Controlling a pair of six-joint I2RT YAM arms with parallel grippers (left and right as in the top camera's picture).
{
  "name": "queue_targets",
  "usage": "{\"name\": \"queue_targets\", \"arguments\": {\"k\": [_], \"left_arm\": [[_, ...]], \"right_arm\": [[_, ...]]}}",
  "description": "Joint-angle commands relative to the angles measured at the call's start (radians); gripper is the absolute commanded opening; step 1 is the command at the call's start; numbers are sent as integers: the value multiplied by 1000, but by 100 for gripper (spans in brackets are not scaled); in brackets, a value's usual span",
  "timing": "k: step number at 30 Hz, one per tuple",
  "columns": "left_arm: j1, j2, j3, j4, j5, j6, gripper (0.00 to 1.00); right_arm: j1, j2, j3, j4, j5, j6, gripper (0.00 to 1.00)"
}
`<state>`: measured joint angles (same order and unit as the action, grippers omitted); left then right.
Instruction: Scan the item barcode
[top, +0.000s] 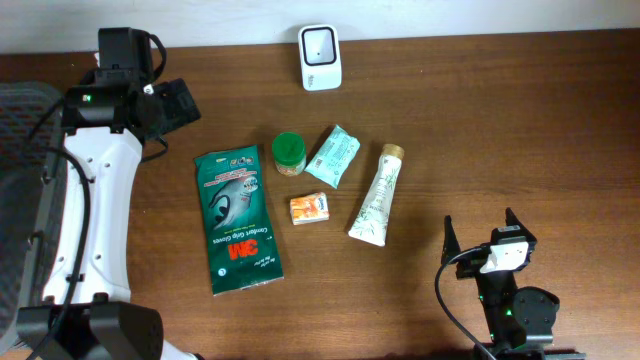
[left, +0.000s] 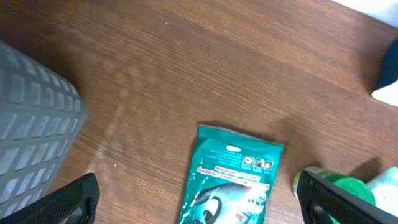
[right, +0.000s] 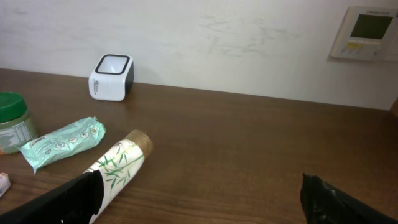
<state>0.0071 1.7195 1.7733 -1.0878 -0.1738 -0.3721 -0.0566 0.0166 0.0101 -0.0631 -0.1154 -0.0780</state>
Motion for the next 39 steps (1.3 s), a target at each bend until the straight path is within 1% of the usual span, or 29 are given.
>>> {"name": "queue_targets", "arguments": {"k": [1,5,8,11,13,16,20,23,28,33,34,37,39], "left_arm": [[3,0,10,3,31,38,99],[3,0,10,2,31,37,99],[3,0,10,2,31,37,99],[3,0,10,2,31,37,99],[3,0,10,2,31,37,99],[3,0,10,2,31,37,99],[3,0,10,2,31,37,100],[3,0,10,2,31,37,99],[3,0,10,2,31,37,99],[3,0,10,2,31,37,99],[3,0,10,2,31,37,99],[3,0,10,2,31,37,99],[3,0,10,2,31,37,99]], "right_arm": [[-3,-5,-5,-4,-10,13,98],[-3,-5,-5,4,-95,20,98],[-3,-5,-1,17,-135,66,98],[-3,-5,25,14,-186,72,98],[-3,-3,53,8,-208,73,98],[-3,3,129,-59,-233,73,98],[-3,67,254,-146,-261,73,98],[-3,167,366,-207,-292,72,98],[-3,418,599,-339,-354,72,98],[-3,724,884,-575,-404,72,98],[-3,843,997,-682,-422,72,98],[-3,1019,1161,-835,-434,72,98],[-3,1118,1238,-899,-441,72,98]]}}
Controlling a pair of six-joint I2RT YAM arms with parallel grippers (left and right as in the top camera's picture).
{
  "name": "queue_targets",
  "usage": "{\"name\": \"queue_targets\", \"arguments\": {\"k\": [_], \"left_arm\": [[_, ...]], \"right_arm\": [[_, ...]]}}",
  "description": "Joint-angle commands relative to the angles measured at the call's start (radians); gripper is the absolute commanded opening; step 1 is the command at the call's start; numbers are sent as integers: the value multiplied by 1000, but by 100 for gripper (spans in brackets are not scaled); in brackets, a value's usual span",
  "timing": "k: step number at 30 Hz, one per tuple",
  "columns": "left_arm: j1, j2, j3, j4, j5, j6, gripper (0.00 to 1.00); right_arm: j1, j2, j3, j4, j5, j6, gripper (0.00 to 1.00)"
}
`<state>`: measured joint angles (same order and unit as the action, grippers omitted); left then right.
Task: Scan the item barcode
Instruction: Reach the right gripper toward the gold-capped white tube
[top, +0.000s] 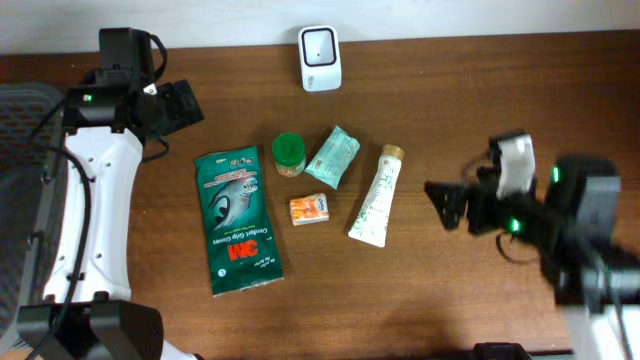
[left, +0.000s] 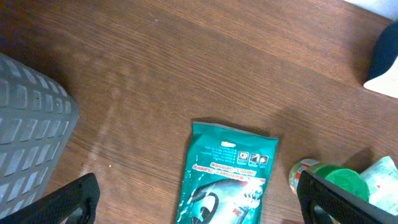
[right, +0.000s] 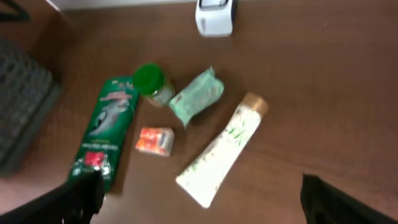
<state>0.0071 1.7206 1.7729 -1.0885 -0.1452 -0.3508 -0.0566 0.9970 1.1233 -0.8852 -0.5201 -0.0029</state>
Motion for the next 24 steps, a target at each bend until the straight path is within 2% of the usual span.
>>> {"name": "queue_targets", "arguments": {"k": [1,8,11,13,19,24], "left_arm": [[3,-2,10,3,3,16,99],[3,-2,10,2,3,16,99],[3,-2,10,3,3,16,99],[3,-2,10,2,3,16,99],[3,-2,10,3,3,16,99],[3,-2,10,3,3,16,99]], "right_arm": [[-3,194,161,-108,-37,-3,98],[-3,505,188,-46,-109,-3,98],[-2,594,188,-36,-109,29,87],[4,672,188,-26,-107,68,83],[46,822,188,18,-91,130,75],[84,851,188,76,-6,195,75]]}}
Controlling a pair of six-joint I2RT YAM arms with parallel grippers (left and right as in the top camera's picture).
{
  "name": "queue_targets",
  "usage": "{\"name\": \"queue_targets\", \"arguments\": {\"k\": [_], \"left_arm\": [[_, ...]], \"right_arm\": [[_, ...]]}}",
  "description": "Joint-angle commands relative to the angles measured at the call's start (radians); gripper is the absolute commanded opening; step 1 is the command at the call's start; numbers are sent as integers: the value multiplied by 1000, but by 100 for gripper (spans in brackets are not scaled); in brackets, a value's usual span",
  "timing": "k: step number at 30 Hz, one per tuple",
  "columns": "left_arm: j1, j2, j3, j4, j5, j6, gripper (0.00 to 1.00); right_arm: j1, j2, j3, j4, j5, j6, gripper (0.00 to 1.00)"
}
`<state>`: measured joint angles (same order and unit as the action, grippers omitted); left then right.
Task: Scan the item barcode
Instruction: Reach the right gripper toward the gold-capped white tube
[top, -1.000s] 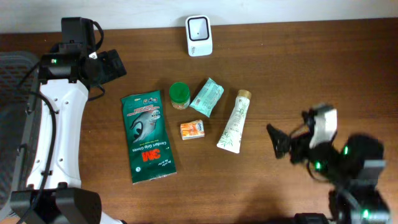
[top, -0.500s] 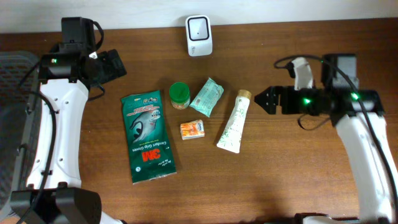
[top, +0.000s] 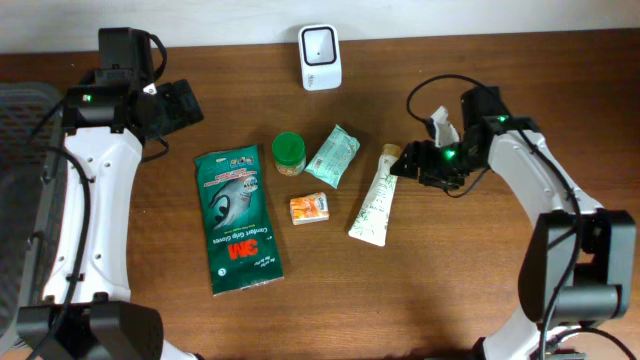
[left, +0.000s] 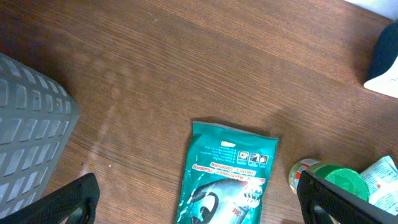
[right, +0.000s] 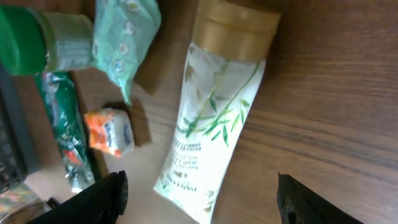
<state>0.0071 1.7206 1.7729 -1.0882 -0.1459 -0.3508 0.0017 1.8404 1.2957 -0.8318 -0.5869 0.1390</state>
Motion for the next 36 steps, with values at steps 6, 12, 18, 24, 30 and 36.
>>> {"name": "queue_targets", "arguments": {"k": [6,12,18,24,30,36], "left_arm": [[3,-2,10,2,3,16,99],[3,-2,10,2,3,16,99],[3,-2,10,2,3,16,99],[3,-2,10,2,3,16,99],[3,-2,10,2,3,16,99],[3,-2,10,2,3,16,99]], "right_arm": [[128,7,16,88,278,192,73],[178,15,15,79,331,263,74],[178,18,12,47,321,262,73],[178,18,-12,43,303,259,67],[183,18,-28,48,304,259,44],[201,18,-28,63,305,259,7]]}}
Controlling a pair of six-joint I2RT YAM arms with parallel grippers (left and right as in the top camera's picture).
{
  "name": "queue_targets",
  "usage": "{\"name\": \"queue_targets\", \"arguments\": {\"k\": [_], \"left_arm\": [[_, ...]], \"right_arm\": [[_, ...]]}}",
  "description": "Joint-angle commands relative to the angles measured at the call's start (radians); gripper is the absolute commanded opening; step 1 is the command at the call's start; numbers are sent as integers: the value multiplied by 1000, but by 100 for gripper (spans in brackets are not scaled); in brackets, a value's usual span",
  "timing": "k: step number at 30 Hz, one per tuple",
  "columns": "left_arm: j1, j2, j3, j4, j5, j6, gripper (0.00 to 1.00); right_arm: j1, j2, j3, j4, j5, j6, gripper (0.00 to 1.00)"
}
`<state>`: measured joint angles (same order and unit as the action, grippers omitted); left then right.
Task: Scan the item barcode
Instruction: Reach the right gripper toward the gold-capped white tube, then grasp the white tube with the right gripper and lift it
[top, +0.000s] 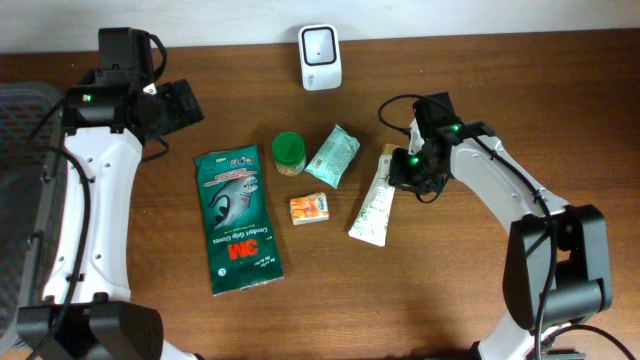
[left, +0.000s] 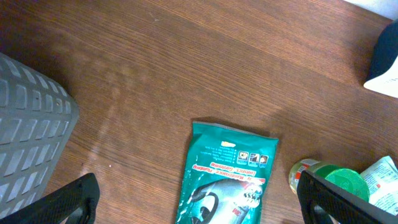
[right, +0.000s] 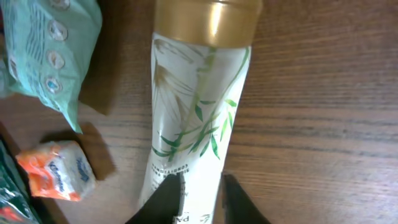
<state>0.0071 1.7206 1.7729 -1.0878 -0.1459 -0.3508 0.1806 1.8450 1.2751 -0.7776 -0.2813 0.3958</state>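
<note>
A white tube with bamboo print and a gold cap (top: 372, 207) lies on the table right of centre, filling the right wrist view (right: 199, 112). My right gripper (top: 402, 170) is down on it with its fingers drawn in. One finger lies over the tube's lower body and the other at its right edge (right: 202, 199). The white barcode scanner (top: 320, 44) stands at the far edge. My left gripper (top: 172, 105) hangs open at the far left, its fingers wide apart (left: 196, 199) above a green packet.
A green 3M packet (top: 237, 220), a green-lidded jar (top: 288, 153), a mint pouch (top: 333, 156) and a small orange pack (top: 310, 208) lie left of the tube. A grey basket (top: 18, 190) stands at the table's left edge.
My right gripper has moved left and down onto the tube, and its fingers have gone from wide apart to close together on the tube. The left arm has not moved.
My right gripper first stood open low at the table's front right. Then it hung open high over the items, and later open just right of the tube's cap. Now it is shut on the tube. The left arm stayed put.
</note>
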Motion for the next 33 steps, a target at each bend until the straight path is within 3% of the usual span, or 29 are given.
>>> {"name": "queue_targets", "arguments": {"k": [1,24,33], "left_arm": [[3,-2,10,2,3,16,99],[3,-2,10,2,3,16,99],[3,-2,10,2,3,16,99]], "right_arm": [[32,13,-8,14,4,2,5],[83,193,-14,19,24,37,4],[79,151,68,-48,-10,-23,5]]}}
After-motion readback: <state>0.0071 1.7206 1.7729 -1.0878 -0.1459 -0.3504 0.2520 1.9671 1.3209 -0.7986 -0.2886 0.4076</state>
